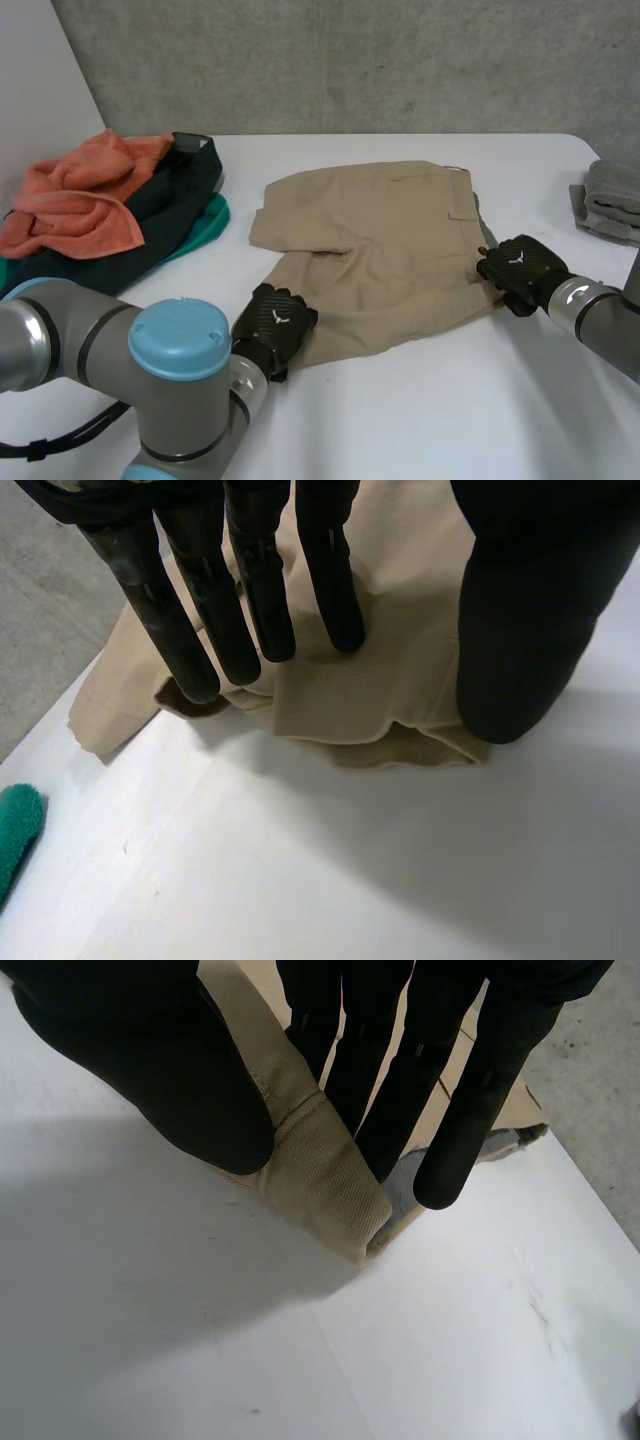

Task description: Fold the laundry.

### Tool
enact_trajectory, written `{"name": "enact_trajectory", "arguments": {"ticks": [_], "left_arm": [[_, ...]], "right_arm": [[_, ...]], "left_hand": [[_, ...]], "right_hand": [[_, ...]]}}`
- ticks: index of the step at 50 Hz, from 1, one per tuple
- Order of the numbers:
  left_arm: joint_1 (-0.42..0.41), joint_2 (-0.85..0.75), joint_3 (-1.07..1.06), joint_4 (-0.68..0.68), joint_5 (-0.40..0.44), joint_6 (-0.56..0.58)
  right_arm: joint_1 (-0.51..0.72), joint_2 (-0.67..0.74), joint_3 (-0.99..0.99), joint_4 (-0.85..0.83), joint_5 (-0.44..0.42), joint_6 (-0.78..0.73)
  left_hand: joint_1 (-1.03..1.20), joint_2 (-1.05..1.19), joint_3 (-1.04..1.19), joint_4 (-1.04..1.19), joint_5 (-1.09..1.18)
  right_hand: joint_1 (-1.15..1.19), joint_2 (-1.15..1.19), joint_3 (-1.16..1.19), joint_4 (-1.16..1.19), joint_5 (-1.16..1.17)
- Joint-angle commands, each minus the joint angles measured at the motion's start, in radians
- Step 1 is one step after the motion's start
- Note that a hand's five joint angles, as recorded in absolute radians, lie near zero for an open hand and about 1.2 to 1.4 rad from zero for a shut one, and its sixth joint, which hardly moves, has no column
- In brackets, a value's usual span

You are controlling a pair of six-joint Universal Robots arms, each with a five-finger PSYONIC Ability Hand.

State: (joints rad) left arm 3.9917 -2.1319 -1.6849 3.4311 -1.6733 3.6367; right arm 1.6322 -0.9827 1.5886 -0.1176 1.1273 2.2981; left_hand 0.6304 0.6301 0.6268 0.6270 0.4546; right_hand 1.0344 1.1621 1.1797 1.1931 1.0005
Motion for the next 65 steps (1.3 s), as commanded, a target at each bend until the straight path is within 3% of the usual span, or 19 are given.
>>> {"name": "enact_trajectory", "arguments": {"ticks": [1,11,13,15,21,25,32,35,39,42,45,50,54,57,65], "left_arm": [[0.007,-0.022,0.025,0.013,-0.003,0.003],[0.012,-0.045,0.054,0.026,-0.002,0.003],[0.014,-0.052,0.057,0.026,-0.002,0.005],[0.014,-0.056,0.063,0.028,-0.005,0.005],[0.021,-0.025,0.071,0.000,-0.017,0.005],[0.023,0.128,0.022,-0.107,-0.020,0.005],[0.014,0.363,-0.078,-0.548,0.012,0.014],[0.014,0.440,-0.122,-0.743,0.082,0.028],[0.014,0.490,-0.141,-0.854,0.197,0.051],[0.029,0.495,-0.119,-0.805,0.245,0.053],[0.040,0.478,-0.081,-0.709,0.242,0.053],[0.059,0.307,0.066,-0.347,0.178,0.056],[0.093,0.158,0.228,-0.135,0.116,0.059],[0.110,0.010,0.391,-0.052,0.093,0.059],[0.115,-0.333,0.793,-0.033,0.090,0.085]], "right_arm": [[-0.002,0.001,0.004,-0.001,-0.001,0.001],[-0.005,-0.001,0.010,-0.004,0.000,0.000],[-0.005,0.001,0.010,-0.005,0.000,0.000],[-0.003,-0.001,0.011,-0.005,0.006,0.000],[0.000,-0.007,0.024,0.027,0.046,-0.003],[0.001,-0.106,0.045,0.140,0.083,-0.017],[-0.017,-0.346,0.106,0.551,0.095,-0.150],[-0.037,-0.424,0.149,0.709,0.108,-0.262],[-0.049,-0.482,0.189,0.820,0.091,-0.354],[-0.048,-0.481,0.200,0.809,0.088,-0.359],[-0.048,-0.466,0.180,0.764,0.083,-0.318],[-0.032,-0.340,0.067,0.593,0.100,-0.132],[-0.003,-0.249,-0.051,0.480,0.152,0.033],[0.041,-0.188,-0.143,0.385,0.219,0.104],[0.139,0.044,-0.354,0.112,0.394,0.116]], "left_hand": [[0.279,0.279,0.282,0.282,0.280],[0.346,0.347,0.350,0.350,0.348],[0.466,0.466,0.470,0.469,0.467],[0.764,0.764,0.768,0.767,0.765],[0.766,0.766,0.769,0.769,0.767],[0.766,0.766,0.769,0.769,0.767],[0.766,0.766,0.769,0.769,0.767],[0.766,0.766,0.769,0.769,0.767],[0.766,0.766,0.769,0.769,0.767],[0.766,0.766,0.769,0.769,0.767],[0.766,0.766,0.769,0.769,0.767],[0.766,0.766,0.769,0.769,0.767],[0.766,0.766,0.769,0.769,0.767],[0.766,0.766,0.769,0.769,0.767],[0.766,0.766,0.769,0.769,0.767]], "right_hand": [[0.362,0.234,0.217,0.203,0.221],[0.362,0.234,0.217,0.203,0.221],[0.362,0.234,0.217,0.203,0.221],[0.362,0.234,0.217,0.203,0.221],[0.362,0.234,0.217,0.203,0.221],[0.362,0.234,0.217,0.203,0.221],[0.362,0.234,0.217,0.203,0.221],[0.362,0.234,0.217,0.203,0.221],[0.362,0.234,0.217,0.203,0.221],[0.362,0.234,0.217,0.203,0.221],[0.362,0.234,0.217,0.203,0.221],[0.362,0.234,0.217,0.203,0.221],[0.362,0.234,0.217,0.203,0.221],[0.362,0.234,0.217,0.203,0.221],[0.362,0.234,0.217,0.203,0.221]]}}
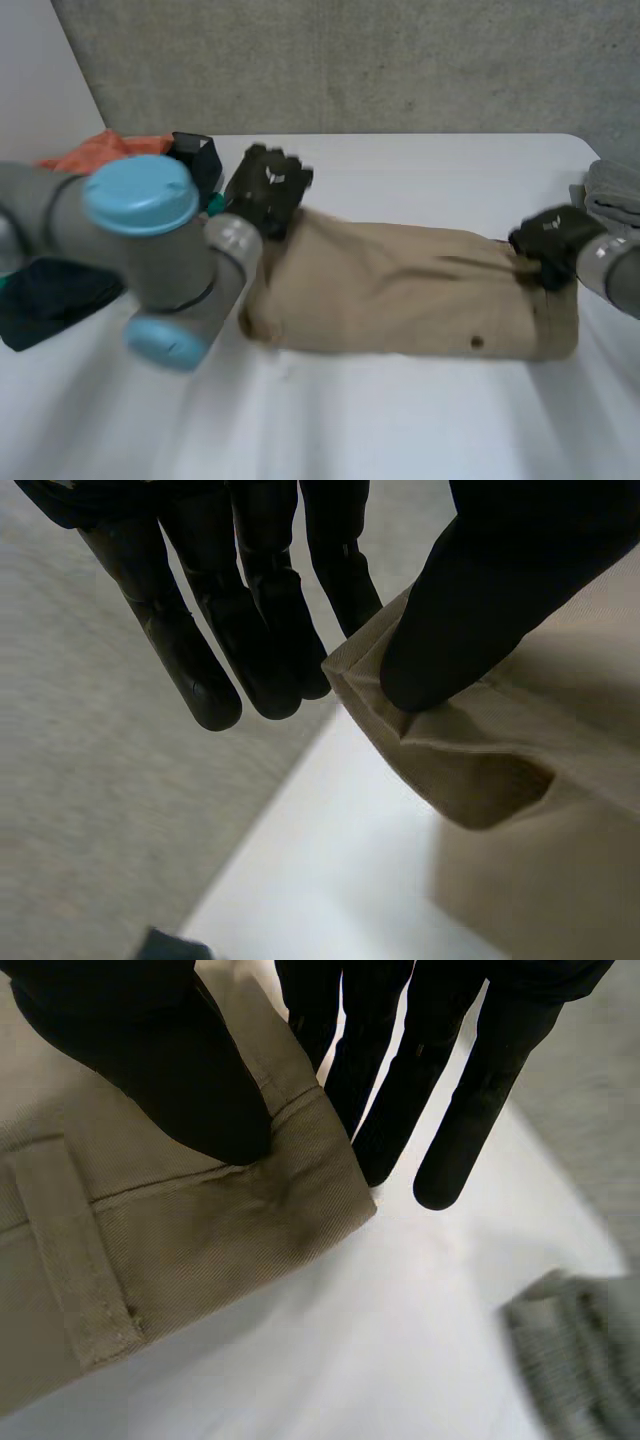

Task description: Fold the laundry.

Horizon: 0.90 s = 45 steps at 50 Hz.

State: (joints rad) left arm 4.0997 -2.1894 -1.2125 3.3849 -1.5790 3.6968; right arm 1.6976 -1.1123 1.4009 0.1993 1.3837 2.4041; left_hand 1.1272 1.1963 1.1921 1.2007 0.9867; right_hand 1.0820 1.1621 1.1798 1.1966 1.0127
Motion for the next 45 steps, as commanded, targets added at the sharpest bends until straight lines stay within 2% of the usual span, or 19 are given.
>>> {"name": "enact_trajectory", "arguments": {"ticks": [1,3,4,5,6,7,9,11,14,16,24,25,28,29,34,39,43,44,45], "left_arm": [[0.007,-0.305,0.353,0.013,-0.003,0.032],[0.007,-0.355,0.408,0.014,0.002,0.048],[0.002,-0.396,0.457,0.022,0.004,0.058],[0.001,-0.414,0.478,0.030,0.001,0.061],[-0.001,-0.426,0.494,0.037,-0.001,0.063],[-0.005,-0.441,0.514,0.057,-0.006,0.064],[-0.009,-0.441,0.516,0.085,-0.009,0.063],[-0.016,-0.437,0.501,0.122,-0.022,0.057],[-0.024,-0.408,0.460,0.140,-0.042,0.060],[-0.025,-0.333,0.394,0.142,-0.061,0.054],[-0.038,-0.098,0.090,0.143,-0.065,0.031],[-0.044,-0.061,0.040,0.143,-0.067,0.017],[-0.045,-0.020,-0.028,0.143,-0.067,-0.020],[-0.047,-0.010,-0.050,0.142,-0.067,-0.034],[-0.048,0.016,-0.128,0.140,-0.064,-0.113],[-0.050,0.011,-0.139,0.140,-0.061,-0.129],[-0.050,0.010,-0.137,0.140,-0.064,-0.132],[-0.050,0.008,-0.139,0.140,-0.064,-0.132],[-0.050,0.008,-0.139,0.140,-0.064,-0.132]], "right_arm": [[0.079,0.193,-0.184,-0.224,0.146,0.010],[0.091,0.256,-0.229,-0.299,0.161,0.007],[0.097,0.276,-0.243,-0.325,0.161,0.009],[0.105,0.298,-0.255,-0.360,0.164,0.010],[0.111,0.313,-0.264,-0.388,0.170,0.012],[0.120,0.340,-0.276,-0.444,0.185,0.010],[0.125,0.348,-0.284,-0.498,0.213,0.012],[0.126,0.329,-0.284,-0.543,0.262,0.021],[0.128,0.254,-0.248,-0.540,0.294,0.029],[0.122,0.217,-0.214,-0.515,0.290,0.036],[0.099,0.013,-0.027,-0.204,0.183,0.168],[0.068,-0.010,0.013,-0.131,0.157,0.205],[0.021,-0.038,0.082,-0.055,0.106,0.250],[-0.004,-0.047,0.134,-0.041,0.062,0.262],[-0.035,-0.057,0.257,-0.124,-0.038,0.264],[-0.036,-0.050,0.311,-0.274,-0.045,0.265],[-0.030,0.008,0.311,-0.353,-0.041,0.260],[-0.030,0.020,0.308,-0.357,-0.040,0.259],[-0.032,0.043,0.297,-0.366,-0.034,0.248]], "left_hand": [[0.269,0.200,0.204,0.196,0.235],[0.269,0.200,0.204,0.196,0.235],[0.269,0.200,0.204,0.196,0.235],[0.086,0.017,0.021,0.013,0.052],[-0.299,-0.368,-0.364,-0.373,-0.333],[-0.953,-1.022,-1.018,-1.026,-0.987],[-0.873,-0.942,-0.938,-0.946,-0.907],[-0.953,-1.022,-1.018,-1.026,-0.987],[-0.953,-1.022,-1.018,-1.026,-0.987],[-0.953,-1.022,-1.018,-1.026,-0.987],[-0.953,-1.022,-1.018,-1.026,-0.987],[-0.953,-1.022,-1.018,-1.026,-0.987],[-0.953,-1.022,-1.018,-1.026,-0.987],[-0.953,-1.022,-1.018,-1.026,-0.987],[-0.953,-1.022,-1.018,-1.026,-0.987],[-0.953,-1.022,-1.018,-1.026,-0.987],[-0.953,-1.022,-1.018,-1.026,-0.987],[-0.953,-1.022,-1.018,-1.026,-0.987],[-0.953,-1.022,-1.018,-1.026,-0.987]], "right_hand": [[0.314,0.234,0.217,0.200,0.209],[0.314,0.234,0.217,0.200,0.209],[0.097,0.017,0.000,-0.017,-0.008],[-0.355,-0.435,-0.453,-0.470,-0.461],[-0.680,-0.760,-0.777,-0.794,-0.785],[-0.907,-0.988,-1.005,-1.022,-1.013],[-0.907,-0.988,-1.005,-1.022,-1.013],[-0.907,-0.988,-1.005,-1.022,-1.013],[-0.907,-0.988,-1.005,-1.022,-1.013],[-0.907,-0.988,-1.005,-1.022,-1.013],[-0.883,-0.963,-0.981,-0.998,-0.988],[-0.851,-0.931,-0.948,-0.965,-0.956],[-0.798,-0.878,-0.895,-0.912,-0.903],[-0.754,-0.834,-0.852,-0.868,-0.859],[-0.674,-0.754,-0.772,-0.789,-0.779],[-0.651,-0.731,-0.748,-0.765,-0.756],[-0.560,-0.640,-0.658,-0.674,-0.665],[-0.516,-0.596,-0.614,-0.631,-0.621],[-0.109,-0.189,-0.206,-0.223,-0.214]]}}
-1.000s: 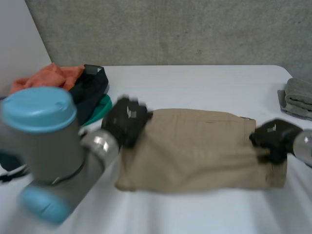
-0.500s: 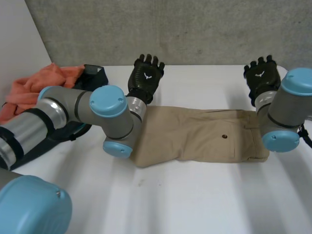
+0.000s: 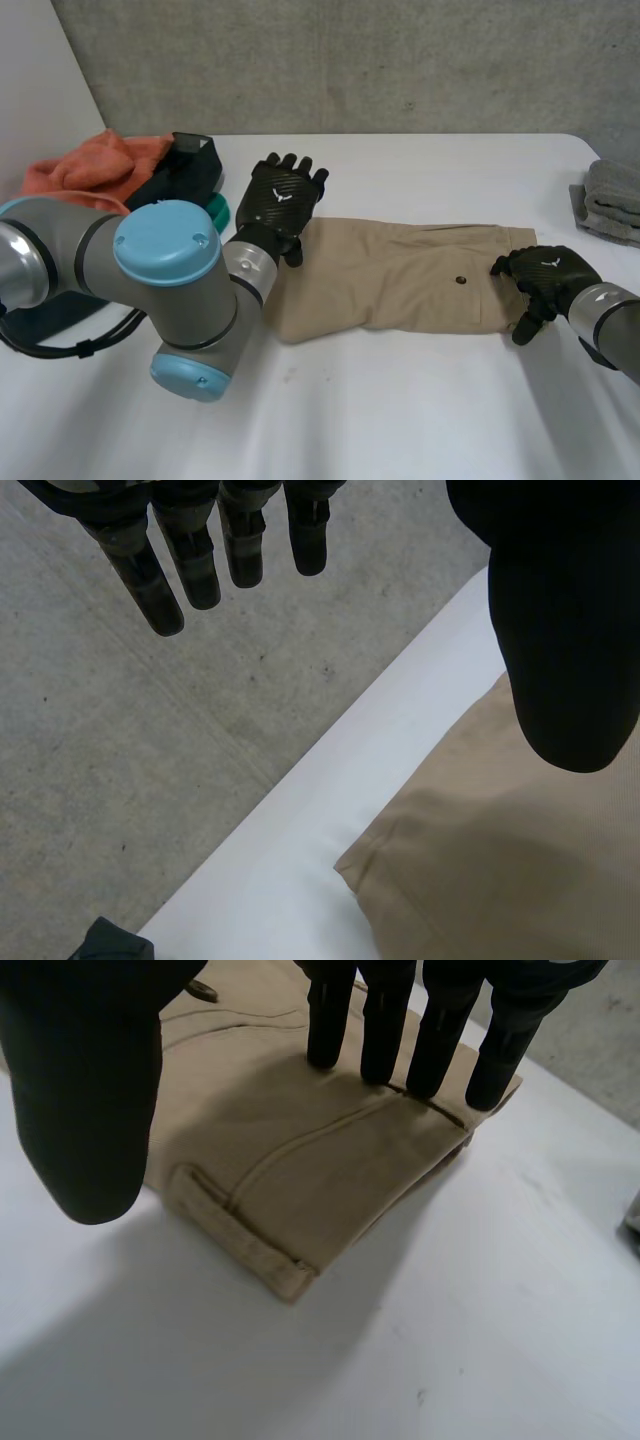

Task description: Fold the laundry.

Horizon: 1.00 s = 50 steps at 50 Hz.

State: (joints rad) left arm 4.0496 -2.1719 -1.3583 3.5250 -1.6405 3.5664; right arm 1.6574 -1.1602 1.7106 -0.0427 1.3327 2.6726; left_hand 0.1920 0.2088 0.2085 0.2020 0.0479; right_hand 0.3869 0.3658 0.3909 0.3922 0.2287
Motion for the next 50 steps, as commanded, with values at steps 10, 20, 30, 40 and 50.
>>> {"name": "enact_trajectory", "arguments": {"ticks": [10,20,30,40,50], "left_arm": [[-0.012,0.024,-0.004,-0.004,-0.009,-0.001],[0.008,0.121,-0.076,-0.003,-0.004,-0.003],[0.014,0.173,-0.116,-0.003,-0.010,-0.055],[0.009,0.181,-0.070,0.003,-0.012,-0.100],[-0.054,0.136,0.119,-0.029,-0.007,-0.187]], "right_arm": [[-0.082,-0.015,0.035,-0.210,0.126,-0.173],[0.076,-0.050,-0.054,-0.247,0.097,-0.479],[0.490,0.063,-0.023,-0.333,-0.171,-0.592],[0.434,-0.074,-0.019,-0.270,-0.145,-0.386],[0.214,-0.286,-0.040,-0.168,-0.158,0.409]], "left_hand": [[-0.017,-0.034,-0.034,-0.027,-0.048],[-0.017,-0.034,-0.034,-0.027,-0.048],[-0.017,-0.034,-0.034,-0.027,-0.048],[-0.017,-0.034,-0.034,-0.027,-0.048],[-0.014,-0.030,-0.030,-0.024,-0.044]], "right_hand": [[1.009,1.030,1.005,1.004,0.993],[1.009,1.030,1.005,1.004,0.993],[1.009,1.030,1.005,1.004,0.993],[-0.212,-0.191,-0.216,-0.218,-0.229],[-0.212,-0.191,-0.216,-0.218,-0.229]]}}
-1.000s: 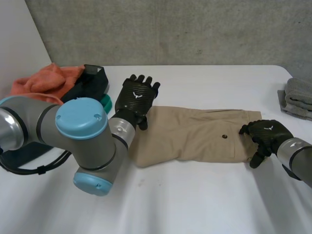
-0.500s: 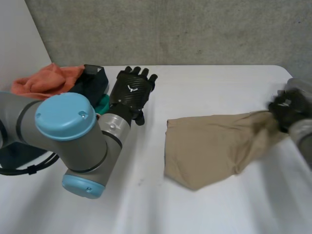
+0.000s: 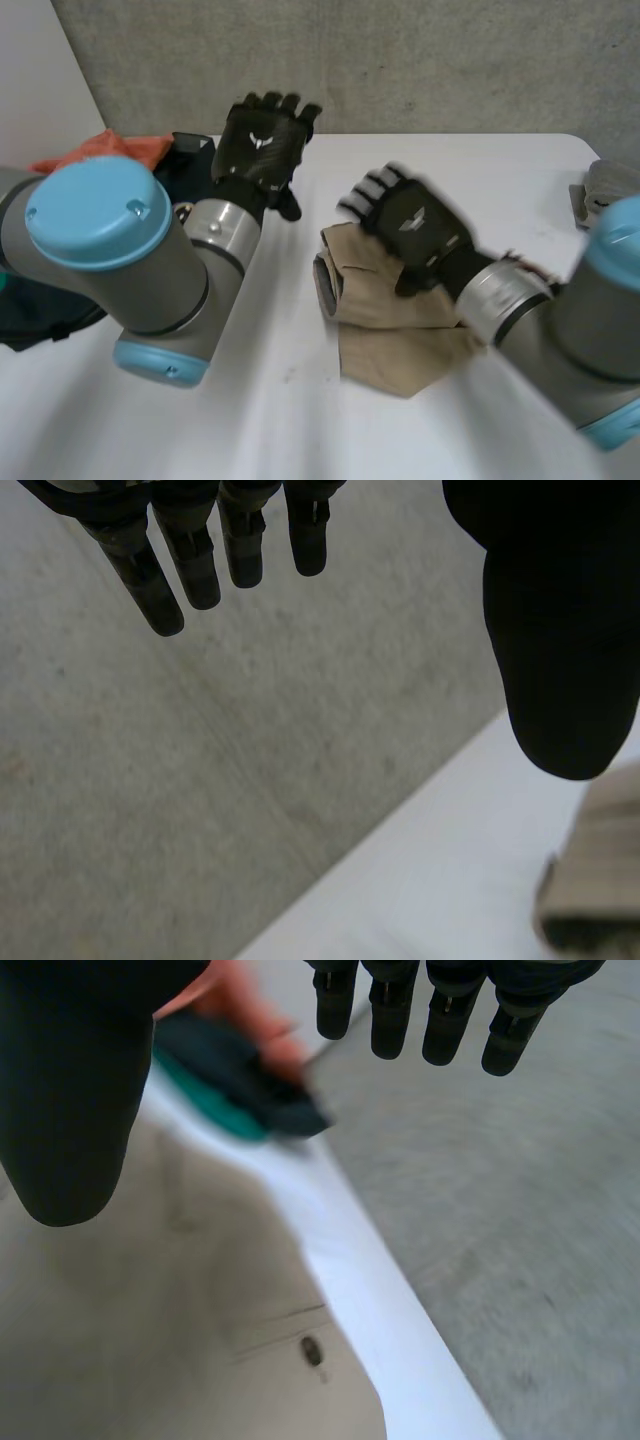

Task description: Fold the laundry.

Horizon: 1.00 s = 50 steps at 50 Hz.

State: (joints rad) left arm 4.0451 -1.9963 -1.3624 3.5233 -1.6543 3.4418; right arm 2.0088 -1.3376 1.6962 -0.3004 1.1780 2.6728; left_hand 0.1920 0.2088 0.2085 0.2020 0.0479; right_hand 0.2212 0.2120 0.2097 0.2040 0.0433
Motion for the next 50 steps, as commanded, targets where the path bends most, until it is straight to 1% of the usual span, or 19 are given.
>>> {"name": "enact_trajectory", "arguments": {"ticks": [1,3,7,8,13,14,18,23,29,33,37,38,41,43,44,46,47,49,50], "left_arm": [[-0.069,-0.079,0.165,-0.061,0.010,-0.073],[-0.089,-0.117,0.209,-0.096,0.011,-0.075],[-0.140,-0.235,0.357,-0.213,0.011,-0.076],[-0.150,-0.287,0.420,-0.262,0.011,-0.078],[-0.166,-0.406,0.549,-0.409,0.002,-0.084],[-0.167,-0.418,0.560,-0.429,0.001,-0.087],[-0.175,-0.461,0.566,-0.503,-0.002,-0.102],[-0.170,-0.493,0.539,-0.592,-0.056,-0.105],[-0.163,-0.506,0.488,-0.652,-0.079,-0.104],[-0.164,-0.500,0.465,-0.653,-0.076,-0.102],[-0.167,-0.477,0.467,-0.652,-0.073,-0.102],[-0.167,-0.439,0.465,-0.652,-0.071,-0.104],[-0.167,-0.363,0.463,-0.647,-0.068,-0.107],[-0.167,-0.308,0.465,-0.633,-0.061,-0.107],[-0.167,-0.297,0.465,-0.627,-0.058,-0.105],[-0.166,-0.254,0.465,-0.593,-0.032,-0.104],[-0.161,-0.224,0.465,-0.561,0.002,-0.102],[-0.150,-0.200,0.467,-0.541,0.039,-0.101],[-0.131,-0.176,0.470,-0.524,0.094,-0.102]], "right_arm": [[-0.174,-0.101,-0.044,0.134,-0.003,0.403],[-0.205,-0.080,-0.068,0.180,-0.003,0.389],[-0.214,0.024,-0.160,0.273,0.014,0.339],[-0.213,0.075,-0.209,0.312,0.015,0.322],[-0.213,0.216,-0.351,0.458,0.011,0.296],[-0.213,0.257,-0.387,0.499,0.002,0.289],[-0.213,0.346,-0.443,0.544,0.002,0.266],[-0.214,0.409,-0.460,0.544,0.018,0.187],[-0.211,0.468,-0.458,0.553,0.086,0.056],[-0.203,0.468,-0.441,0.553,0.124,-0.014],[-0.205,0.436,-0.418,0.524,0.132,-0.022],[-0.205,0.423,-0.412,0.514,0.132,-0.022],[-0.205,0.355,-0.363,0.439,0.134,-0.022],[-0.199,0.266,-0.300,0.367,0.135,-0.031],[-0.191,0.188,-0.241,0.321,0.134,-0.034],[-0.179,0.105,-0.146,0.252,0.126,-0.039],[-0.171,0.078,-0.110,0.224,0.120,-0.040],[-0.159,0.034,-0.035,0.170,0.114,-0.048],[-0.145,0.002,0.037,0.124,0.112,-0.066]], "left_hand": [[-0.014,-0.030,-0.030,-0.024,-0.044],[-0.017,-0.033,-0.033,-0.027,-0.047],[-0.017,-0.033,-0.033,-0.027,-0.047],[-0.014,-0.031,-0.030,-0.024,-0.044],[-0.014,-0.030,-0.030,-0.024,-0.044],[-0.014,-0.030,-0.030,-0.024,-0.044],[-0.014,-0.030,-0.030,-0.024,-0.044],[-0.014,-0.030,-0.030,-0.024,-0.044],[-0.017,-0.033,-0.033,-0.027,-0.047],[-0.017,-0.033,-0.033,-0.027,-0.047],[-0.017,-0.034,-0.034,-0.027,-0.048],[-0.017,-0.034,-0.034,-0.027,-0.048],[-0.017,-0.034,-0.034,-0.027,-0.048],[-0.017,-0.034,-0.034,-0.027,-0.048],[-0.017,-0.034,-0.034,-0.027,-0.048],[-0.017,-0.034,-0.034,-0.027,-0.048],[-0.017,-0.034,-0.034,-0.027,-0.048],[-0.017,-0.034,-0.034,-0.027,-0.048],[-0.017,-0.034,-0.034,-0.027,-0.048]], "right_hand": [[-0.047,-0.038,-0.035,-0.029,-0.043],[-0.047,-0.038,-0.035,-0.029,-0.043],[-0.047,-0.038,-0.035,-0.029,-0.043],[-0.047,-0.038,-0.035,-0.029,-0.043],[-0.047,-0.038,-0.035,-0.029,-0.043],[-0.047,-0.038,-0.035,-0.029,-0.043],[-0.047,-0.038,-0.035,-0.029,-0.043],[-0.047,-0.038,-0.035,-0.029,-0.043],[-0.047,-0.038,-0.035,-0.029,-0.043],[-0.047,-0.038,-0.035,-0.029,-0.043],[-0.047,-0.038,-0.035,-0.029,-0.043],[-0.047,-0.038,-0.035,-0.029,-0.043],[-0.047,-0.038,-0.035,-0.029,-0.043],[-0.047,-0.038,-0.035,-0.029,-0.043],[-0.047,-0.038,-0.035,-0.029,-0.043],[-0.047,-0.038,-0.035,-0.029,-0.043],[-0.047,-0.038,-0.035,-0.029,-0.043],[-0.047,-0.038,-0.035,-0.029,-0.043],[-0.047,-0.038,-0.035,-0.029,-0.043]]}}
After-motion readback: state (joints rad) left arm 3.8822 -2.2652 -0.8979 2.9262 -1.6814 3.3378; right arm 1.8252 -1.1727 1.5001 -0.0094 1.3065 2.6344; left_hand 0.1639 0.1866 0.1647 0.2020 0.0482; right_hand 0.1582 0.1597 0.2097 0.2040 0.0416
